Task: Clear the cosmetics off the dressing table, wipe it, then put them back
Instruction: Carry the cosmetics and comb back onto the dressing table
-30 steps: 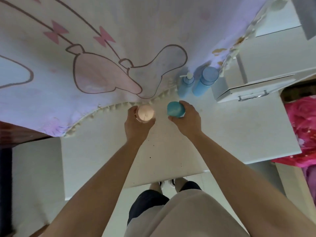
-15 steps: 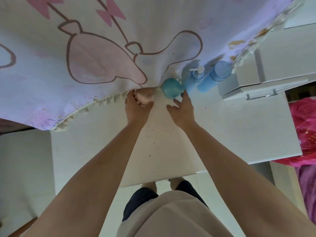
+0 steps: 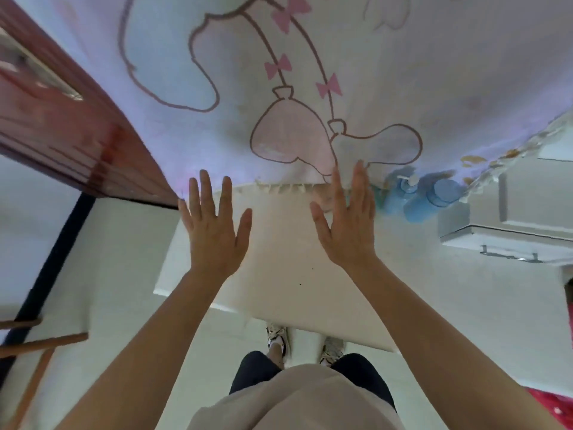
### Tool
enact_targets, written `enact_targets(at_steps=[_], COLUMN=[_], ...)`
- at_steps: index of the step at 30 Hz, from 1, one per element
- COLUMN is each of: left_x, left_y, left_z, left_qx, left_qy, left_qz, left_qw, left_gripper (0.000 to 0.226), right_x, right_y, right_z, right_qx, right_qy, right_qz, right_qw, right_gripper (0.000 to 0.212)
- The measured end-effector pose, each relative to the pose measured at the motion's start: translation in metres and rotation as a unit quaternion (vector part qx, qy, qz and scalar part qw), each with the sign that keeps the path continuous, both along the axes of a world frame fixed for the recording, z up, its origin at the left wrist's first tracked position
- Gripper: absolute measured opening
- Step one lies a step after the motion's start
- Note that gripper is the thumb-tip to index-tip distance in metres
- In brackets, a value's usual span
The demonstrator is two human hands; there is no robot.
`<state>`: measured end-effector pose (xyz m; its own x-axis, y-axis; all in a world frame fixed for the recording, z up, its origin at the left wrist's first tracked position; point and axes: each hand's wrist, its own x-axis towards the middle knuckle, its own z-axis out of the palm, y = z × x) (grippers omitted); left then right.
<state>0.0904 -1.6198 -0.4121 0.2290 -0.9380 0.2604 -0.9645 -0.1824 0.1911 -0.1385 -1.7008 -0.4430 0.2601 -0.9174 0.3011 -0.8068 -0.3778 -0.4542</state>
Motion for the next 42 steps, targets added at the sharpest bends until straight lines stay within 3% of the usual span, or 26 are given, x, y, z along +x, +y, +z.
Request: enact_targets(at_steps=[6, 11, 18, 26, 33, 42], left_x=[0.057, 0.12, 0.229, 0.314, 0.387, 0.59], left_y=[0.124, 0.232, 0.412, 0.622, 0.698, 0.727], left_z=[0.048, 0.095, 0.17, 0.219, 0.191, 0.162], left_qx=[0.024, -0.01, -0.124, -0.184, -0.166, -0.084], left_qy=[-0.016, -0.042, -0.087, -0.139, -0.087, -0.058], left_qz=[0.19, 0.308, 0.432, 0.554, 0.628, 0.636], left_qw=[0.981, 0.95, 0.889, 0.8, 0.755, 0.765], left_gripper=[0.064, 0.065, 0.061, 0.059, 0.061, 0.06], right_x=[0.104, 0.21, 0.391, 0.563, 0.67, 0.878], right_y=[0.043, 0.107, 0.241, 0.444, 0.528, 0.57], right_z=[0.029, 0.083, 0.153, 0.2, 0.178, 0.137], right_qx=[-0.039, -0.083, -0.145, -0.175, -0.158, -0.116], right_qy=[0.039, -0.02, -0.071, -0.074, -0.059, -0.025], right_qz=[0.193, 0.314, 0.398, 0.555, 0.627, 0.66], right_qw=[0.98, 0.945, 0.903, 0.81, 0.76, 0.742], right_gripper=[0.078, 0.081, 0.084, 0.085, 0.087, 0.087])
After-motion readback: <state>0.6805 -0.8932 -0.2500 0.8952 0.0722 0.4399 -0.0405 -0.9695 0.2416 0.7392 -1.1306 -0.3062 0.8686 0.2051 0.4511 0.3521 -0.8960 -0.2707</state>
